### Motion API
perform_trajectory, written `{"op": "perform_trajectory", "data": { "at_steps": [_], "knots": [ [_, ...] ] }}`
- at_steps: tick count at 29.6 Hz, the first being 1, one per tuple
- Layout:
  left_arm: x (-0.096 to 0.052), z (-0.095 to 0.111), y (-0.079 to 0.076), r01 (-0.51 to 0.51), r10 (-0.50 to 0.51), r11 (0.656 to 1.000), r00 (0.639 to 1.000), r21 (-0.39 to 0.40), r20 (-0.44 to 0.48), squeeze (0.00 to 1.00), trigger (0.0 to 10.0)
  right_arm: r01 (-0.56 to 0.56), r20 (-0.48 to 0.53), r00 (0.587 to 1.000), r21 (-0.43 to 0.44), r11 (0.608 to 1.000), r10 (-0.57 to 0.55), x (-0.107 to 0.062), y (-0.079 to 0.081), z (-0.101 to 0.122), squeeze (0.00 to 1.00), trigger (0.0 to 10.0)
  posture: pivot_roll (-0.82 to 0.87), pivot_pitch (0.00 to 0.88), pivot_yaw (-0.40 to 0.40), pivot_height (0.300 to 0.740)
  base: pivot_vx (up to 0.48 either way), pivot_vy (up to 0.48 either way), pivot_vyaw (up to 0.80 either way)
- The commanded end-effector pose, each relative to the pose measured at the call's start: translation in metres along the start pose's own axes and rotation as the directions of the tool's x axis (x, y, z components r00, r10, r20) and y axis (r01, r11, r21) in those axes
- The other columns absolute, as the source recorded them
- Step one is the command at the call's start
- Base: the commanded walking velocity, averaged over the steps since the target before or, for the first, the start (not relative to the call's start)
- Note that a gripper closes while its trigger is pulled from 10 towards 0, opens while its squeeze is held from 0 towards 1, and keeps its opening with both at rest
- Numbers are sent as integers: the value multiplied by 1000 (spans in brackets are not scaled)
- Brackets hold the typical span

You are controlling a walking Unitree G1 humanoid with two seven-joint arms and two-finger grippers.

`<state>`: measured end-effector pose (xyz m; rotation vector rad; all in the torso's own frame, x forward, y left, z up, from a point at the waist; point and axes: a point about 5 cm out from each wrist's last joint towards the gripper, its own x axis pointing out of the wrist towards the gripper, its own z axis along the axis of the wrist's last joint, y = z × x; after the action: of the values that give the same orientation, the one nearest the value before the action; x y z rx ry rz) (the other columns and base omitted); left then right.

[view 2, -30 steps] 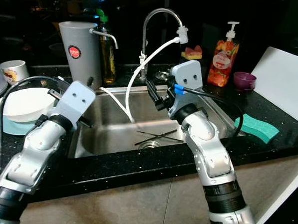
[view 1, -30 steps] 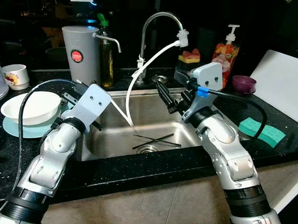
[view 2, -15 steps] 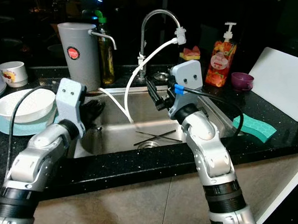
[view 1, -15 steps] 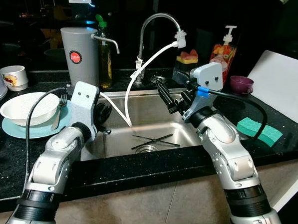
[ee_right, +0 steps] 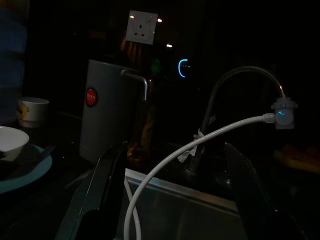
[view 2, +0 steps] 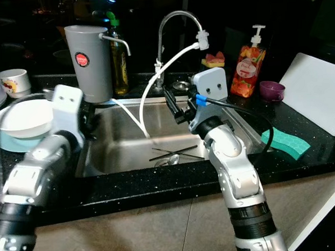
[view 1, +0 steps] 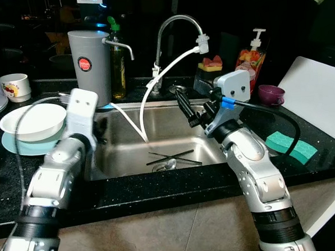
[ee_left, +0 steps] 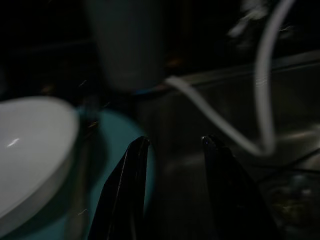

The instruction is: Kitchen organization

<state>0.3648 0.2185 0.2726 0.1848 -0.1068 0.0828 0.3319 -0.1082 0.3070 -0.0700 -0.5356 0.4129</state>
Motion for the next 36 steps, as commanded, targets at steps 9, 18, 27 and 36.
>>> {"op": "perform_trajectory", "data": {
  "at_steps": [9,18,27,36],
  "knots": [
    [10,-19,43,-122,104,985,984,-121,-146,0,10000,-9,15,1000,6,1000,9,0,2,4,0,10000,50,76,-102,740,0,0,0],
    [22,-17,52,-118,46,899,983,-421,-176,0,10000,-15,28,1000,8,1000,15,1,4,9,0,10000,45,82,-103,740,0,0,0],
    [29,-26,60,-141,41,891,972,-432,-232,0,10000,-23,36,999,13,1000,22,0,6,14,0,10000,39,115,-103,740,0,0,0],
    [30,-22,71,-166,71,899,968,-405,-239,0,10000,-43,27,999,19,999,43,0,10,13,0,10000,43,140,-106,740,0,0,0]
  ]
}}
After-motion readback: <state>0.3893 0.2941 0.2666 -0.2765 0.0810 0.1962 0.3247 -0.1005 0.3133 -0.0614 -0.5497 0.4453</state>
